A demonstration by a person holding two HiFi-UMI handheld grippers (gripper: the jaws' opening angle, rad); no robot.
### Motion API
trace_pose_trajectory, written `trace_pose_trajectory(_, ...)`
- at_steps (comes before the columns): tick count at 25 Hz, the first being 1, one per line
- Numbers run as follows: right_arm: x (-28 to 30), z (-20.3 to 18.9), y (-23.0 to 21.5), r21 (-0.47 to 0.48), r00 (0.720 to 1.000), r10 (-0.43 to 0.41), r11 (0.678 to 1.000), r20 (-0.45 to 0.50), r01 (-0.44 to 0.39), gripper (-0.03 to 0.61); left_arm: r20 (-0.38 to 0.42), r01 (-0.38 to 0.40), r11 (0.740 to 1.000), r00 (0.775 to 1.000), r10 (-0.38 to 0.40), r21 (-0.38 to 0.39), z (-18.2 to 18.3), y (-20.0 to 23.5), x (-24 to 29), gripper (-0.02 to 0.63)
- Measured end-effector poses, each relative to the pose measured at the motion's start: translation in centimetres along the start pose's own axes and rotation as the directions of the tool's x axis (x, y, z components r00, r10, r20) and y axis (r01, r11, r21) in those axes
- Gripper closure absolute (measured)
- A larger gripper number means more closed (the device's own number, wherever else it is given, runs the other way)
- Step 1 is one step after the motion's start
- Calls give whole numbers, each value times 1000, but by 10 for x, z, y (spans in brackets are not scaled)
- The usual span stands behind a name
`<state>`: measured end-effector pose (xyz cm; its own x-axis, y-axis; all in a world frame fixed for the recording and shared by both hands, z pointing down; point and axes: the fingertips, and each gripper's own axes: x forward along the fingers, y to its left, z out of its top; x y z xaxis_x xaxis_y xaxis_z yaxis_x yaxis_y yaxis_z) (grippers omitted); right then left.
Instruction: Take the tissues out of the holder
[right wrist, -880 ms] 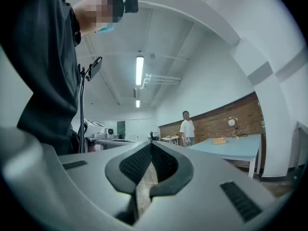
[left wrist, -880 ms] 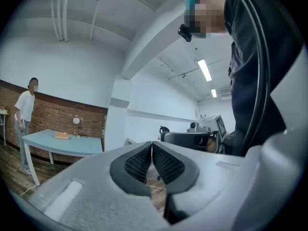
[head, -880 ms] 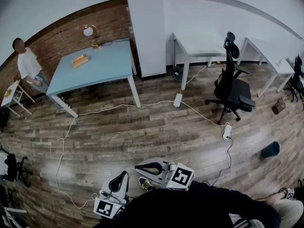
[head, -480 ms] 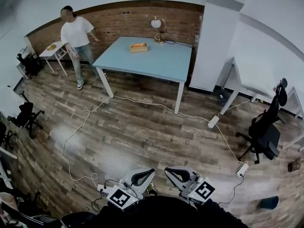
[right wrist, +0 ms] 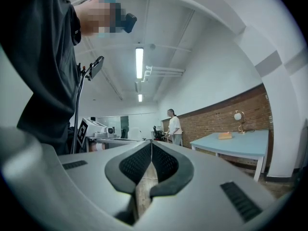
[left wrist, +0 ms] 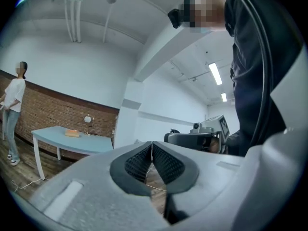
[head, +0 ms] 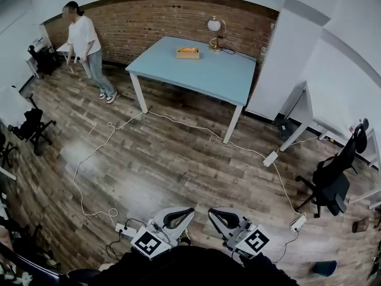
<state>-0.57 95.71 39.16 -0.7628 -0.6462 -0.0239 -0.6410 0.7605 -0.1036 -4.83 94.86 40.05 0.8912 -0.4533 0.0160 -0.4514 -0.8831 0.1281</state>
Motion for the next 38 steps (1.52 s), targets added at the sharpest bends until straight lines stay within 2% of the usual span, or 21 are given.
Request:
trace_pose_trajectory(11, 69, -1, -37, -15, 1000, -3, 1000, -24, 2, 572, 14, -5, 1000, 1000, 5, 1, 5, 76, 6, 603)
trace_pose_trajectory(21, 102, 2, -53, -17, 1000, 4, 1000, -27, -4, 572, 19, 5, 1000, 1000, -5, -1, 12, 113, 11, 603)
trace_pose_trajectory(30, 115, 2, -90, 2, 999, 35, 999, -20, -35, 573, 43, -8, 1000, 999, 8, -3, 20, 136, 43, 603)
trace_pose_trajectory(38, 128, 15, -151, -11, 997, 81, 997, -21, -81, 574, 45, -45, 999, 998, 45, 2, 32, 166, 94, 603)
